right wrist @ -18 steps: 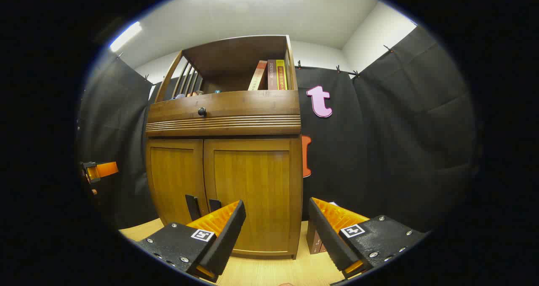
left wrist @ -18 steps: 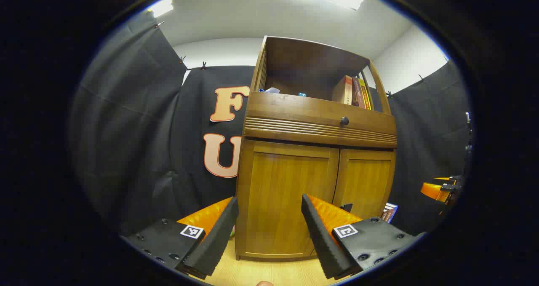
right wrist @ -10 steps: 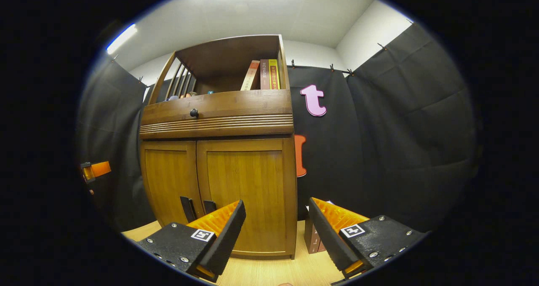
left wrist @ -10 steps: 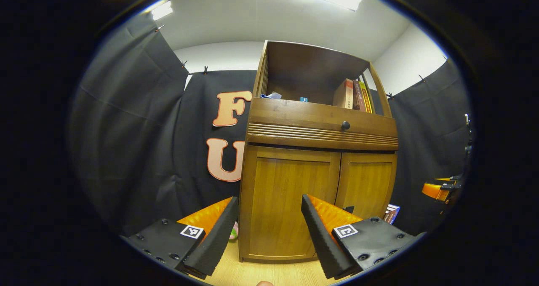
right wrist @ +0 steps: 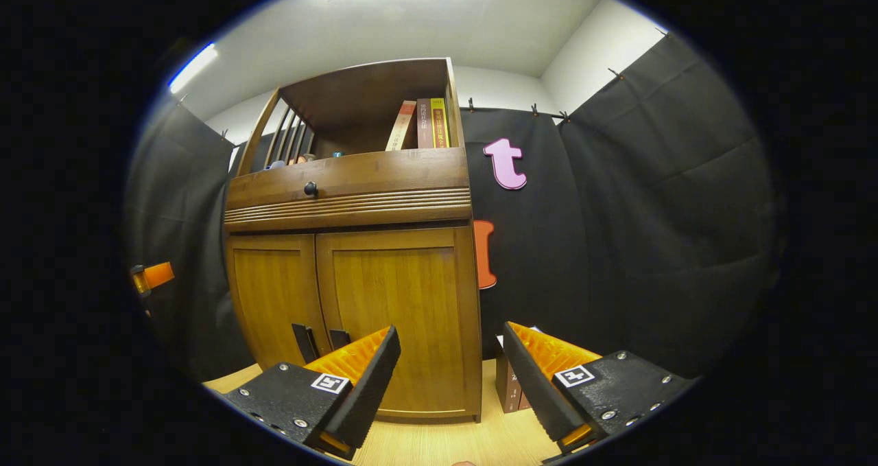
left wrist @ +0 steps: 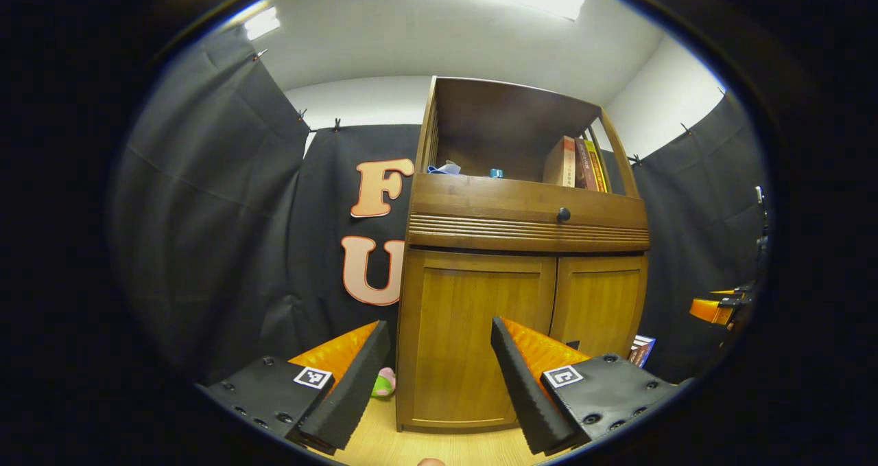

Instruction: Open the right door of the double-door shoe cabinet with the right hand, and open the left door with the left hand.

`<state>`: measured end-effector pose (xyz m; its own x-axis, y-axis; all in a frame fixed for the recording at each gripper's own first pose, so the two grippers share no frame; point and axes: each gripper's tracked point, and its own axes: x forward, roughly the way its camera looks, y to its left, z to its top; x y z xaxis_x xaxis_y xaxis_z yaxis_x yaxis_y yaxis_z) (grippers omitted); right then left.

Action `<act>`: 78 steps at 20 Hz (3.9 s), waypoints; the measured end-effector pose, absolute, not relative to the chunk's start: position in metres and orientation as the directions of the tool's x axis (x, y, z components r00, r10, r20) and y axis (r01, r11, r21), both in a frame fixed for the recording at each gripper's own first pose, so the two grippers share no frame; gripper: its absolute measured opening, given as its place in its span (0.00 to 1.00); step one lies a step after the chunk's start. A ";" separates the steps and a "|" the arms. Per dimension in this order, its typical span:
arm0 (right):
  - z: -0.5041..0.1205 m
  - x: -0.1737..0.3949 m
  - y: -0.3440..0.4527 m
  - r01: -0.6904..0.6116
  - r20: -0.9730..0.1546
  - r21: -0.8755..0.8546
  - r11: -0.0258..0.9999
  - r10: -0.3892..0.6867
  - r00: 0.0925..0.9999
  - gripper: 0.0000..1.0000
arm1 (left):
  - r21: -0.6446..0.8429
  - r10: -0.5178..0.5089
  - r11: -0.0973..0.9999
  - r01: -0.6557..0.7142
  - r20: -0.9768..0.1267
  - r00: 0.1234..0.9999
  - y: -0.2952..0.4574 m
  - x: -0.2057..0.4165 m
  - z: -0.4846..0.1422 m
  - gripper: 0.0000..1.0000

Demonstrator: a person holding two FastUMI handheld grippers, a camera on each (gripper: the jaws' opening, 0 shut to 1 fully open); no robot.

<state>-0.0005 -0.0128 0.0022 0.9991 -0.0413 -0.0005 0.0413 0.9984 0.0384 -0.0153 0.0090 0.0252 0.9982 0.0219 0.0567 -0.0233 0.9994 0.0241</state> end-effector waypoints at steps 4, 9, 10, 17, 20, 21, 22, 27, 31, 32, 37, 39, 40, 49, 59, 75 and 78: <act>-0.005 0.002 -0.008 0.040 -0.011 0.017 0.999 -0.040 0.999 1.00 | 0.005 0.008 1.000 -0.008 0.027 1.000 0.009 -0.016 0.016 0.96; -0.026 0.013 0.005 0.019 -0.039 0.006 1.000 -0.019 0.999 0.94 | -0.014 0.023 1.000 -0.023 0.004 1.000 0.018 -0.016 0.008 0.94; -0.031 0.017 0.009 0.016 -0.045 0.005 1.000 -0.015 0.999 0.94 | -0.012 0.028 1.000 -0.028 0.002 1.000 0.020 -0.016 0.007 0.94; -0.069 0.040 0.043 -0.037 -0.080 0.045 0.998 0.040 0.996 0.94 | -0.020 0.042 0.999 -0.042 -0.019 0.999 0.029 -0.013 -0.002 0.95; -0.089 0.053 0.061 -0.061 -0.090 0.037 0.997 0.064 0.994 0.94 | -0.019 0.041 0.999 -0.042 -0.023 0.999 0.030 -0.012 -0.005 0.96; -0.095 0.057 0.067 -0.069 -0.096 0.032 0.997 0.072 0.993 0.94 | -0.015 0.045 0.999 -0.045 -0.025 0.999 0.032 -0.011 -0.006 0.96; -0.101 0.062 0.074 -0.079 -0.102 0.030 0.996 0.082 0.991 0.94 | -0.013 0.047 0.999 -0.047 -0.028 0.998 0.033 -0.010 -0.006 0.96; -0.129 0.084 0.118 -0.139 -0.134 0.053 0.989 0.145 0.980 0.93 | 0.003 0.065 0.998 -0.064 -0.036 0.997 0.042 -0.007 -0.010 0.96; -0.143 0.100 0.144 -0.173 -0.155 0.044 0.984 0.177 0.972 0.94 | 0.008 0.065 0.998 -0.064 -0.041 0.997 0.045 -0.004 -0.015 0.96; -0.148 0.106 0.148 -0.173 -0.157 0.045 0.984 0.178 0.972 1.00 | 0.013 0.063 0.998 -0.063 -0.041 0.997 0.046 -0.003 -0.016 0.96; -0.158 0.130 0.164 -0.162 -0.169 0.046 0.986 0.167 0.971 0.83 | 0.025 0.062 0.998 -0.061 -0.041 0.997 0.059 -0.001 -0.023 0.99; -0.161 0.139 0.165 -0.143 -0.164 0.055 0.988 0.150 0.975 0.78 | 0.023 0.068 0.998 -0.067 -0.049 0.997 0.067 0.003 -0.028 0.98; -0.163 0.144 0.166 -0.134 -0.167 0.061 0.989 0.142 0.976 0.75 | 0.020 0.070 0.997 -0.069 -0.054 0.996 0.070 0.004 -0.031 0.98; -0.178 0.172 0.172 -0.111 -0.212 0.121 0.986 0.135 0.968 0.49 | 0.056 0.083 0.995 -0.079 -0.065 0.994 0.084 0.012 -0.046 0.97; -0.179 0.161 0.171 -0.134 -0.197 0.084 0.987 0.148 0.969 0.31 | 0.051 0.077 0.996 -0.073 -0.080 0.994 0.083 0.011 -0.052 0.94; -0.162 0.061 0.130 -0.216 -0.160 0.140 0.966 0.238 0.958 0.30 | 0.029 0.022 0.999 -0.020 -0.073 0.997 0.071 0.004 -0.042 0.95; -0.159 0.045 0.116 -0.221 -0.149 0.123 0.967 0.238 0.960 0.28 | 0.033 0.027 0.999 -0.024 -0.072 0.997 0.071 0.004 -0.042 0.95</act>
<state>0.0446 0.1164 -0.1587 0.9597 0.2382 -0.1493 -0.2209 0.9675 0.1232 0.0038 0.0714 -0.0419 0.9970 0.0267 -0.0722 -0.0243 0.9991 0.0335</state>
